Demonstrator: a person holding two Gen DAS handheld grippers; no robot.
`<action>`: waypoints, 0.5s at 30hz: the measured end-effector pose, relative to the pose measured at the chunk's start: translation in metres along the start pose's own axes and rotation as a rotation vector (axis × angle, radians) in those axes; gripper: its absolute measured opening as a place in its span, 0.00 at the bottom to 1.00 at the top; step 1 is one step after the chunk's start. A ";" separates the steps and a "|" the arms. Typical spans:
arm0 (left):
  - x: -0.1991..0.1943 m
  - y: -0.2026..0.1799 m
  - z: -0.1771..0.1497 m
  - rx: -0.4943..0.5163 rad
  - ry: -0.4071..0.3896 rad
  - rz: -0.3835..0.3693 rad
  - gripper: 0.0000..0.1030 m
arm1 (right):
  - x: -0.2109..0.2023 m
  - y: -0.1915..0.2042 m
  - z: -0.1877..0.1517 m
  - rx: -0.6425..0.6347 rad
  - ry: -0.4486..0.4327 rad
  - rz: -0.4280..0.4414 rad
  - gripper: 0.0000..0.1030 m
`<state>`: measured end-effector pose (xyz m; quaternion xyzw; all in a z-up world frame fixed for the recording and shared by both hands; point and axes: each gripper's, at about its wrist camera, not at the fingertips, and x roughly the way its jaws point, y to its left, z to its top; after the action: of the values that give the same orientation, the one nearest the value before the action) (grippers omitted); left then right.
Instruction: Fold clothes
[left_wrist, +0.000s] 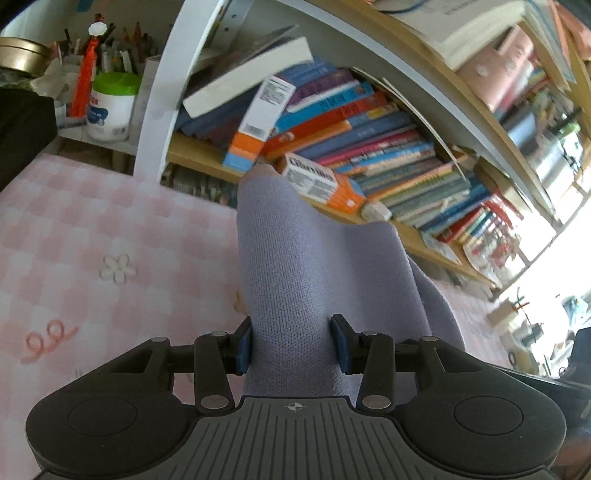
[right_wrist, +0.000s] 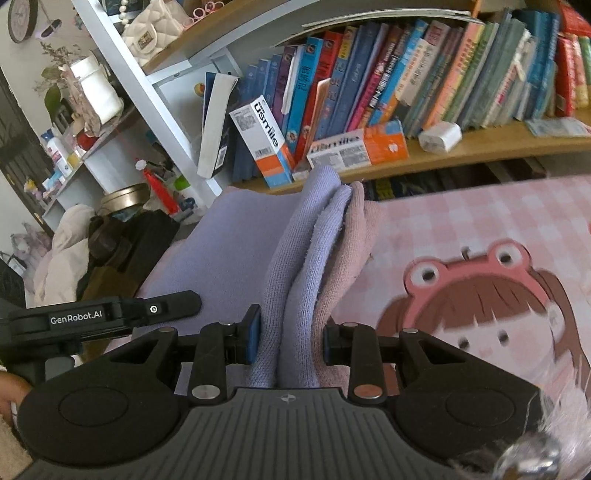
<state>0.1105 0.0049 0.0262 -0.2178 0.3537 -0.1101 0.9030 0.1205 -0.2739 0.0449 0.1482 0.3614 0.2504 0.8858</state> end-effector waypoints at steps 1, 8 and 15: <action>0.004 0.003 0.004 -0.001 -0.002 0.002 0.40 | 0.006 0.000 0.005 -0.004 -0.003 0.000 0.27; 0.028 0.021 0.025 -0.005 -0.012 0.011 0.40 | 0.042 -0.002 0.023 -0.012 -0.011 -0.004 0.27; 0.044 0.040 0.035 -0.049 -0.035 -0.006 0.40 | 0.067 -0.007 0.030 -0.022 -0.037 -0.005 0.27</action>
<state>0.1681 0.0354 0.0040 -0.2427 0.3397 -0.1003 0.9031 0.1851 -0.2452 0.0247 0.1422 0.3425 0.2492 0.8946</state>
